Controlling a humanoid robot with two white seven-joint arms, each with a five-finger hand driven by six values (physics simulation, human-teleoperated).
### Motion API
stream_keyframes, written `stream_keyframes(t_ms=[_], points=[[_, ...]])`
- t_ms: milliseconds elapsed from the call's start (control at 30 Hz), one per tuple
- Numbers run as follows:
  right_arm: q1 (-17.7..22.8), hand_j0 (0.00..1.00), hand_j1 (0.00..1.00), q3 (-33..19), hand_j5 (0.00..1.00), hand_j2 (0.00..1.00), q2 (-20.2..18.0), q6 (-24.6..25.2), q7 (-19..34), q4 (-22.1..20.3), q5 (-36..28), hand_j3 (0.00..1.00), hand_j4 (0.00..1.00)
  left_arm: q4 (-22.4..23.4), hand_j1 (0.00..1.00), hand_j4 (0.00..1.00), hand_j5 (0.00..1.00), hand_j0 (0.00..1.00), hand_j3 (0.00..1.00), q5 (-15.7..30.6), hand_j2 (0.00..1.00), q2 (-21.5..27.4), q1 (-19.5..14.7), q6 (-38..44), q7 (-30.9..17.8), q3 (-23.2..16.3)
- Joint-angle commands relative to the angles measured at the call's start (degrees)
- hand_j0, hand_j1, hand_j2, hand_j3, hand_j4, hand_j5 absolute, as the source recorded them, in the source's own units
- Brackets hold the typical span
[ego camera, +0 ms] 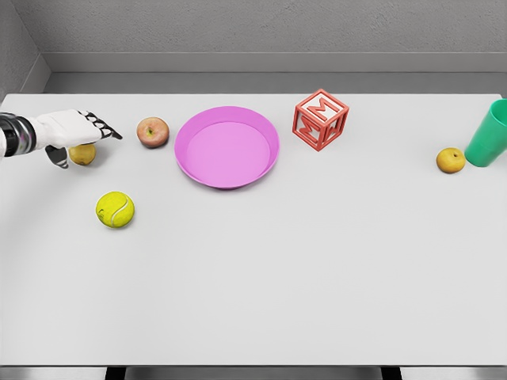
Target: Put the lemon on the plate with left arm
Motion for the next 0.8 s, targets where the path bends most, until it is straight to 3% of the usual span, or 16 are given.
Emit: stream_keyframes(t_ms=[0,700,767], points=[[0.0,1.0,1.0,0.01,1.0,1.0,0.0,0.0,0.01,0.08,0.01,1.0,1.0,0.13,1.0,1.0,1.0,1.0,1.0,0.15,1.0,0.0,0.0,0.11,0.02,0.03],[0.0,1.0,1.0,0.01,1.0,1.0,0.0,0.0,0.01,-0.01,0.01,1.0,1.0,1.0,1.0,1.0,1.0,1.0,1.0,-0.55,1.0,-0.62,0.09,0.11,0.11,-0.06],[0.0,1.0,1.0,0.01,1.0,1.0,0.0,0.0,0.01,-0.01,0.01,1.0,1.0,1.0,0.96,0.96,0.96,0.96,0.96,-0.55,0.96,-0.53,0.09,0.11,0.2,-0.06]])
